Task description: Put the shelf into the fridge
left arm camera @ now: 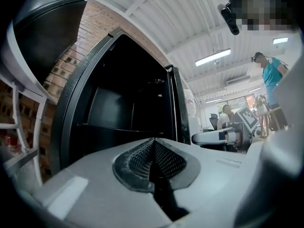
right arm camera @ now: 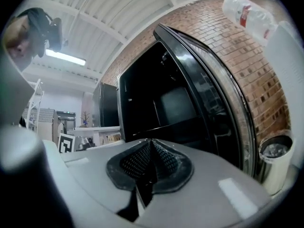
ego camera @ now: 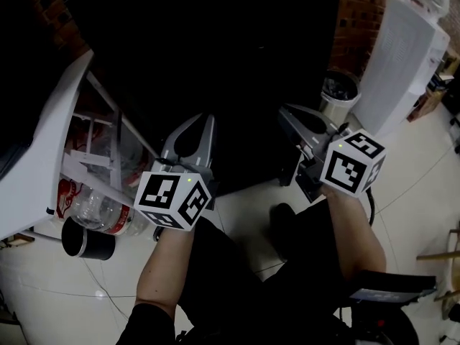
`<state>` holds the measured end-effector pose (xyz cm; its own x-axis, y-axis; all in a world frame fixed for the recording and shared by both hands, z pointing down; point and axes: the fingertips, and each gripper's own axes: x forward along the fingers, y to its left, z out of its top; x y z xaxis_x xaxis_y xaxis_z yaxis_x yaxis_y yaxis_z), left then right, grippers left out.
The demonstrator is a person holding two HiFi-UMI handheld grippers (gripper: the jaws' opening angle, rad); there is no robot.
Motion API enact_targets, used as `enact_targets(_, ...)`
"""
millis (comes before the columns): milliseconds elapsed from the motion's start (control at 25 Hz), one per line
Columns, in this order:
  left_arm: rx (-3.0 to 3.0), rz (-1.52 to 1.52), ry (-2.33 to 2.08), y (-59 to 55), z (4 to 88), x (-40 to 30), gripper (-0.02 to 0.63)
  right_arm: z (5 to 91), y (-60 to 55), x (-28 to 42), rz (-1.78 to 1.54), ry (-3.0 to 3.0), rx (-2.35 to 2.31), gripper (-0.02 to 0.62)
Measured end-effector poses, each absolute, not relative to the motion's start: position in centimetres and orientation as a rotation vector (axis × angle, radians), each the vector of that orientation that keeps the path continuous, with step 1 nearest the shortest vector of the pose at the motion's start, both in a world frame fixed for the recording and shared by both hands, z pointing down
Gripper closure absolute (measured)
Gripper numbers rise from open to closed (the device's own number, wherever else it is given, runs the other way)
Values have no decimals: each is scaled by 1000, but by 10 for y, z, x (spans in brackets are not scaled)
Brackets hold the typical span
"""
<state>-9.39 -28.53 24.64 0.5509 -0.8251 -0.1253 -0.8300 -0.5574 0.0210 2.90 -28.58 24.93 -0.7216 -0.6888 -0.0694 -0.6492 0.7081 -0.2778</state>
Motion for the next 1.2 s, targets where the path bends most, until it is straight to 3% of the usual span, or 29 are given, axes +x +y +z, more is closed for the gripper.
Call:
enact_targets(600, -2620, 67, 1545, -286, 261, -115, 606, 272, -304, 31, -129, 2835, -1347, 589)
enact_targets(1200, -2599, 134, 1583, -286, 297, -128, 606, 289, -301, 18, -174, 2841, -1279, 589)
